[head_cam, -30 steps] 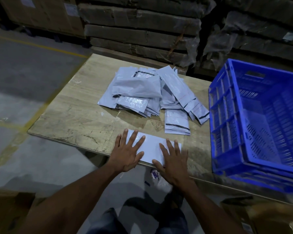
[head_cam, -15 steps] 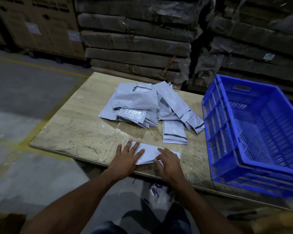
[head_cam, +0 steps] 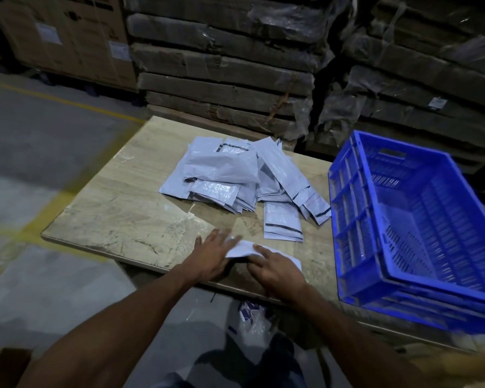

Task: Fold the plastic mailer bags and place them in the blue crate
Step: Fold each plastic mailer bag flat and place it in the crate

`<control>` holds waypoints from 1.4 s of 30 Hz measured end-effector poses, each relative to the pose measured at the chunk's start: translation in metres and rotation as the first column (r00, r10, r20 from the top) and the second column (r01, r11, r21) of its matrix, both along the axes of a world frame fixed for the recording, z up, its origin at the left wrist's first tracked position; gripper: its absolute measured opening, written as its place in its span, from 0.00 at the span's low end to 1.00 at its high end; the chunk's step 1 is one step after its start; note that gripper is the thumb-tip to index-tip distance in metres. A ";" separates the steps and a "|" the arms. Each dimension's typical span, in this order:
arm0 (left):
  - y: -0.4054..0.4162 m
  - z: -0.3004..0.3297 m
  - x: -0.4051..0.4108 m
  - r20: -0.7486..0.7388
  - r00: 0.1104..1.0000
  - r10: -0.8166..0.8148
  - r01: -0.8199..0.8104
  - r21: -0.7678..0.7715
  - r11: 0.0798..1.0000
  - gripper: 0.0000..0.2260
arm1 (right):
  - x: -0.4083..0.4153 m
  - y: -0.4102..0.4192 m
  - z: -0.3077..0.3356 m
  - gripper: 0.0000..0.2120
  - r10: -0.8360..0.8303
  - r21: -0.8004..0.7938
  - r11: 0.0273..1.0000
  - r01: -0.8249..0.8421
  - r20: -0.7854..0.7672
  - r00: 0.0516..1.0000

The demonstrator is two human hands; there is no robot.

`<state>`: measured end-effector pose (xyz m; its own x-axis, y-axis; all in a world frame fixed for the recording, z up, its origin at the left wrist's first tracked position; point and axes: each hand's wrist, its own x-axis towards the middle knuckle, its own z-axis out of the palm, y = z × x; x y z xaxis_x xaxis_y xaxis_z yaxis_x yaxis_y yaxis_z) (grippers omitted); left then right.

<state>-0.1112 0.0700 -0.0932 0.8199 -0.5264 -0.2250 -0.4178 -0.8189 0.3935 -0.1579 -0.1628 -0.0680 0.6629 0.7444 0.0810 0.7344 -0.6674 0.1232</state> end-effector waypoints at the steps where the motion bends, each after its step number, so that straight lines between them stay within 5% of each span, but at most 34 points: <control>1: 0.000 -0.002 0.000 0.003 0.997 0.078 -0.077 -0.072 0.994 0.31 | 0.004 -0.004 0.011 0.12 -0.018 0.020 1.000 0.018 -0.002 1.000; 3: -0.002 -0.006 -0.005 0.022 0.982 0.186 -0.179 -0.171 0.969 0.38 | 0.009 -0.016 0.032 0.15 -0.105 0.056 0.993 0.106 -0.024 0.994; 7: -0.013 -0.013 -0.016 0.035 0.983 0.180 -0.180 -0.020 0.983 0.42 | 0.021 -0.048 0.081 0.24 -0.359 0.256 0.898 0.359 -0.050 0.932; 11: -0.037 -0.018 -0.020 0.028 0.998 0.064 -0.066 0.061 0.996 0.45 | 0.040 -0.084 0.140 0.14 -0.410 0.471 0.813 0.343 0.045 0.911; 18: -0.124 -0.026 -0.010 -0.018 0.999 0.040 -0.039 0.078 0.996 0.47 | 0.053 -0.174 0.210 0.06 -0.572 0.530 0.743 0.408 0.188 0.798; 23: -0.166 -0.014 0.004 -0.035 0.996 0.078 -0.075 0.068 0.995 0.51 | 0.054 -0.245 0.222 0.10 -0.644 0.536 0.686 0.492 0.134 0.753; 29: -0.189 0.003 0.019 -0.174 0.974 0.144 -0.104 0.219 0.970 0.55 | 0.059 -0.297 0.166 0.19 -0.804 0.158 0.571 0.806 -0.091 0.588; 36: -0.198 0.007 0.023 -0.238 0.948 0.211 -0.131 0.311 0.941 0.57 | 0.071 -0.280 0.098 0.11 -0.794 -0.143 0.588 0.796 -0.293 0.533; 42: -0.199 0.008 0.020 -0.229 0.950 0.211 -0.132 0.319 0.939 0.56 | 0.081 -0.278 0.073 0.19 -0.647 -0.068 0.741 0.668 -0.343 0.681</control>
<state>-0.0908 -0.1288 -0.0850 0.7849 -0.2597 -0.5625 -0.1782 -0.9642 0.1966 -0.0773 -0.4410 0.0050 0.9734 0.1079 -0.2021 0.0910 -0.9917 -0.0912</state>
